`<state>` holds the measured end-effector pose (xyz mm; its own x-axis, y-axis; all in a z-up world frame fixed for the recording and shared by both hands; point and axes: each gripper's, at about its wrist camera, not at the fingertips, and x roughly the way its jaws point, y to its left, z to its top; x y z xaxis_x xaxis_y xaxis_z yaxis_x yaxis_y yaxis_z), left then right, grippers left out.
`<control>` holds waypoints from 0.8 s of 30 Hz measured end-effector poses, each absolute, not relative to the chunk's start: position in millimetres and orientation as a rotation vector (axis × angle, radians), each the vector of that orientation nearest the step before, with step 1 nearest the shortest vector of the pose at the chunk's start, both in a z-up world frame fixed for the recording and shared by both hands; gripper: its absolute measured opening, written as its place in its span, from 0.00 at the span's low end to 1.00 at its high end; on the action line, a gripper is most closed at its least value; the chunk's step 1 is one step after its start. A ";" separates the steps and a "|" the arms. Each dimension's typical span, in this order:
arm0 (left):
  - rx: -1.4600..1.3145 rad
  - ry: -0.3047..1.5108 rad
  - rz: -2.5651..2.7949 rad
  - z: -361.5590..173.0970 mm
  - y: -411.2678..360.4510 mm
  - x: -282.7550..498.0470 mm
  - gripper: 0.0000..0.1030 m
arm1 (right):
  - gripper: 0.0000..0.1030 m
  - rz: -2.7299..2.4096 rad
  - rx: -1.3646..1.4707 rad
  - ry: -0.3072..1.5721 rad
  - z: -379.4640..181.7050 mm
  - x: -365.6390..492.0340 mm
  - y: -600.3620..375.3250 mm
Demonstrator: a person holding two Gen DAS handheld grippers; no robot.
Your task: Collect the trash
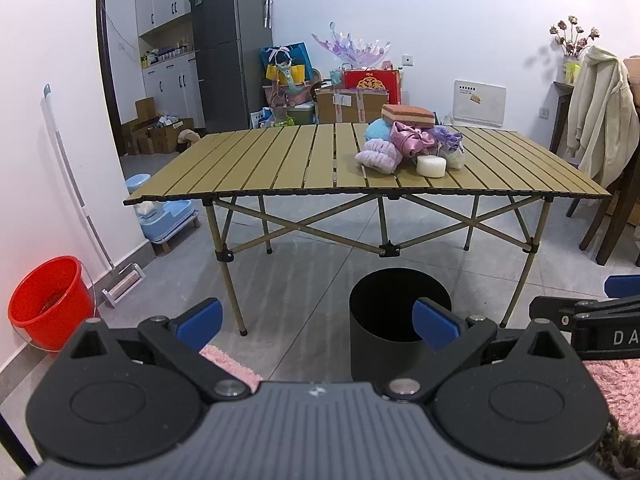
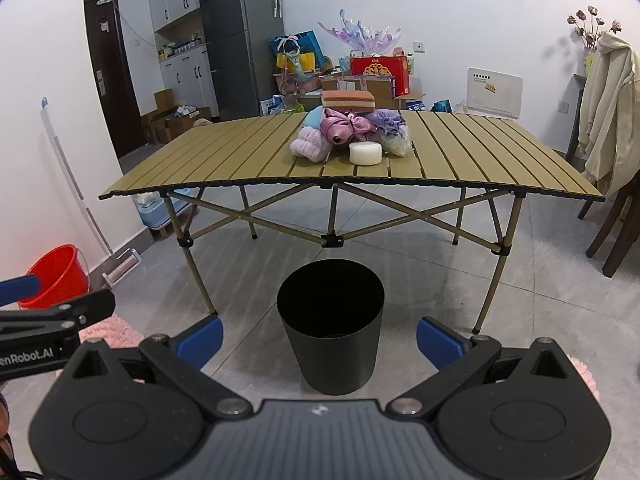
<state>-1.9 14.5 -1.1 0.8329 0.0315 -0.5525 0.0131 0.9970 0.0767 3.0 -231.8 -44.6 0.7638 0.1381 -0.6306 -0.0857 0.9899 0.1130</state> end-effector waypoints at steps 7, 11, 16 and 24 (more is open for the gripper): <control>0.083 0.580 0.012 -0.4 12.9 -1.1 1.00 | 1.00 0.124 0.080 0.694 -47.5 4.5 -231.4; 0.082 0.581 0.012 -0.1 12.8 -0.7 1.00 | 1.00 0.123 0.080 0.694 -47.7 4.8 -231.6; 0.084 0.578 0.013 -0.6 13.5 0.3 1.00 | 1.00 0.123 0.076 0.681 -47.3 5.3 -230.7; 0.091 0.568 0.004 -3.1 8.6 19.4 1.00 | 1.00 0.125 0.060 0.644 -45.4 18.8 -232.4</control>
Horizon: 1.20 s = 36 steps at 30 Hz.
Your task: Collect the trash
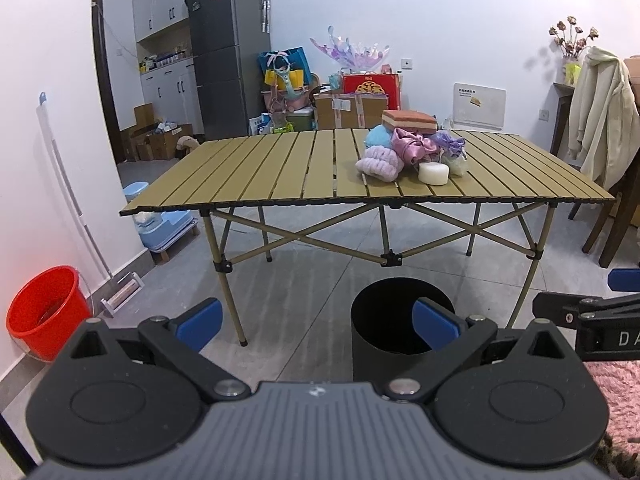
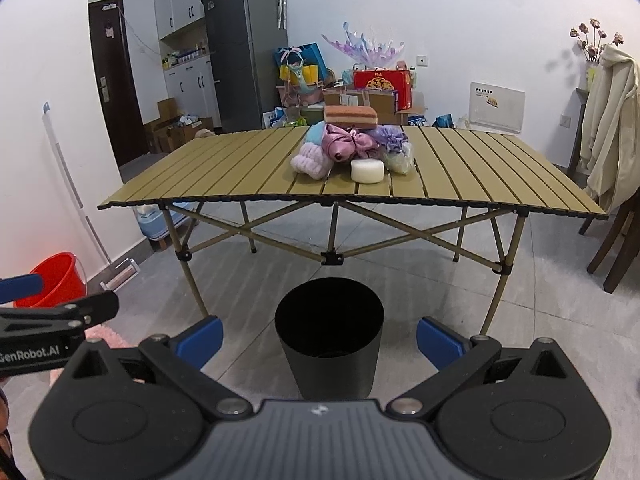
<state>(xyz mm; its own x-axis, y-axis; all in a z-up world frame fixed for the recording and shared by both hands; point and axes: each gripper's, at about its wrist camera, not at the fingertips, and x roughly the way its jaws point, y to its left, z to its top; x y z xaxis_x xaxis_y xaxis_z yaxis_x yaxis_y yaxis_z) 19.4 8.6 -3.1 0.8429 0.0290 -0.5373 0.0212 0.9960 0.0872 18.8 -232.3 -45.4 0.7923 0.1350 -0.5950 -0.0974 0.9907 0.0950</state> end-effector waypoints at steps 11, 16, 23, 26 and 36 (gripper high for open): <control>0.084 0.568 -0.017 -11.2 6.0 62.1 1.00 | 1.00 0.116 0.043 0.654 -59.7 55.7 -239.4; 0.093 0.568 -0.028 -16.2 2.3 84.9 1.00 | 1.00 0.120 0.026 0.646 -67.2 74.3 -239.7; 0.092 0.571 -0.038 -23.4 -1.3 118.5 1.00 | 1.00 0.129 0.014 0.633 -73.9 106.0 -243.6; 0.092 0.570 -0.046 -24.4 -2.2 131.8 1.00 | 1.00 0.129 0.018 0.633 -75.7 122.1 -245.3; 0.090 0.563 -0.071 -28.0 -14.4 179.4 1.00 | 1.00 0.106 0.033 0.601 -80.1 164.9 -252.8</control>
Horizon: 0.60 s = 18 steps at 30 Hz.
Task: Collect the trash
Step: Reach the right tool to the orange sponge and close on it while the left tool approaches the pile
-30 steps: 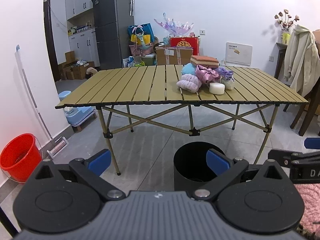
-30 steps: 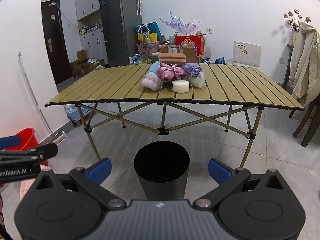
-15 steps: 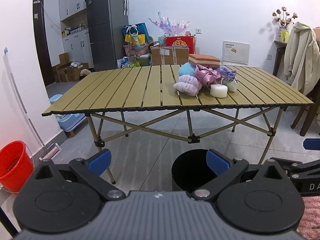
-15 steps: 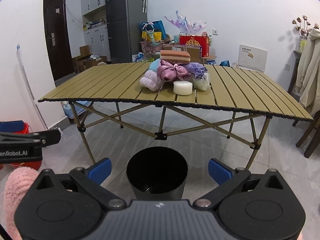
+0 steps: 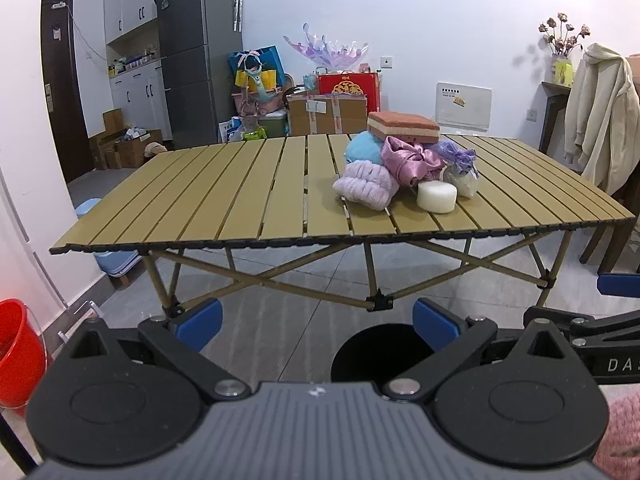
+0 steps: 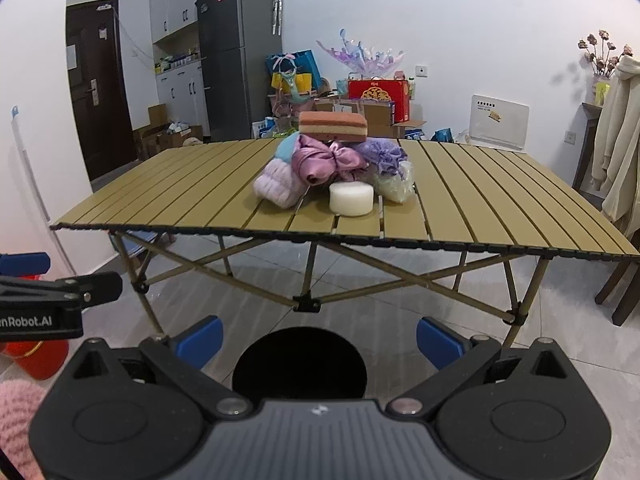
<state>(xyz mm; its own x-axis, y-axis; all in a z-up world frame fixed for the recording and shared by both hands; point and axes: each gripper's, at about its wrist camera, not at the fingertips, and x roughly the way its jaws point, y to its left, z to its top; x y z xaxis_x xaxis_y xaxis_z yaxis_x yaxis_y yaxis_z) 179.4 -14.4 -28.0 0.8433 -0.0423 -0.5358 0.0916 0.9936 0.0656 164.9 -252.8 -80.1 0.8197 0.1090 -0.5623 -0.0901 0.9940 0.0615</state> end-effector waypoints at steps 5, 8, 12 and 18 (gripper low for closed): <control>0.104 0.551 -0.074 -29.7 -22.7 203.0 1.00 | 1.00 0.096 0.050 0.578 -82.8 187.4 -260.3; 0.098 0.543 -0.070 -30.4 -26.1 217.5 1.00 | 1.00 0.088 0.063 0.564 -85.6 200.9 -264.7; 0.077 0.528 -0.058 -29.8 -29.2 239.2 1.00 | 1.00 0.078 0.082 0.541 -87.8 222.0 -270.8; 0.057 0.497 -0.051 -28.5 -35.9 270.1 1.00 | 1.00 0.067 0.089 0.482 -89.7 251.2 -277.2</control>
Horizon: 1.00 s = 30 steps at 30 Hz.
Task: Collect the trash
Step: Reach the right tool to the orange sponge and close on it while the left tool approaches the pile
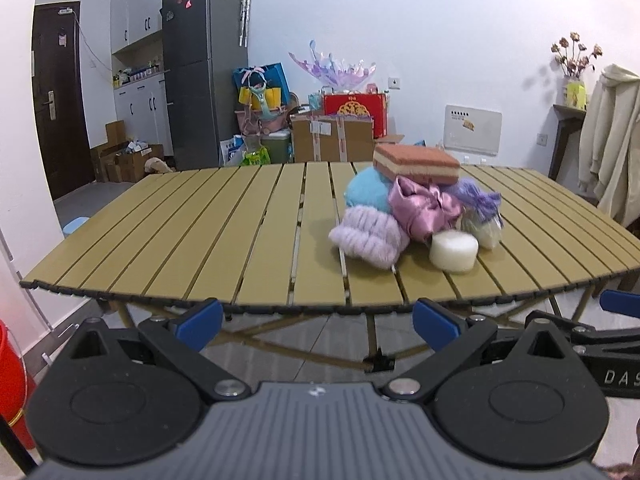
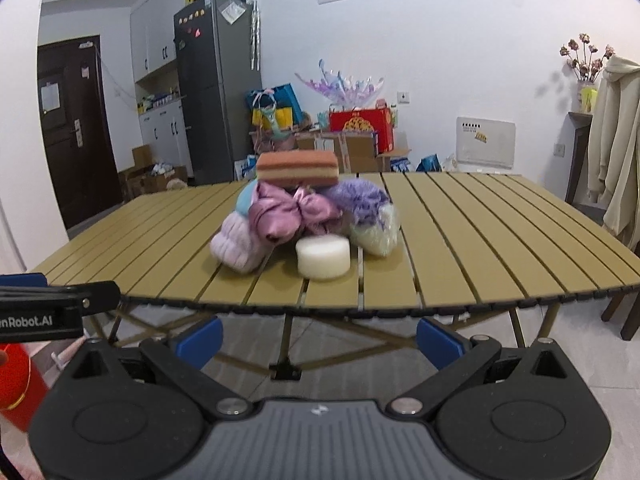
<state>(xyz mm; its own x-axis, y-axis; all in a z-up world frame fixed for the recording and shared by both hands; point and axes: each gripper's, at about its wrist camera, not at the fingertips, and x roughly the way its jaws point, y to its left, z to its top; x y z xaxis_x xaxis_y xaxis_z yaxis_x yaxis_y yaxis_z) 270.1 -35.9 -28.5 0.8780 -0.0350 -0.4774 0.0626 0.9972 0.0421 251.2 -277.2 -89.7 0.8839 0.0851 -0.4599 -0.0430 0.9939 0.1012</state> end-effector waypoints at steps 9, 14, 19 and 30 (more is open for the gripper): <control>0.017 0.488 -0.026 -29.7 -43.1 325.6 1.00 | 1.00 0.058 0.077 0.401 -89.4 292.7 -281.0; 0.026 0.494 -0.029 -33.9 -45.3 352.0 1.00 | 1.00 0.072 0.080 0.369 -81.4 319.0 -283.2; 0.039 0.492 0.002 -36.7 -40.9 379.4 1.00 | 1.00 0.096 0.060 0.296 -68.3 349.6 -279.3; 0.012 0.477 0.050 -33.0 -21.4 428.0 1.00 | 1.00 0.112 -0.022 0.239 -58.3 429.9 -248.3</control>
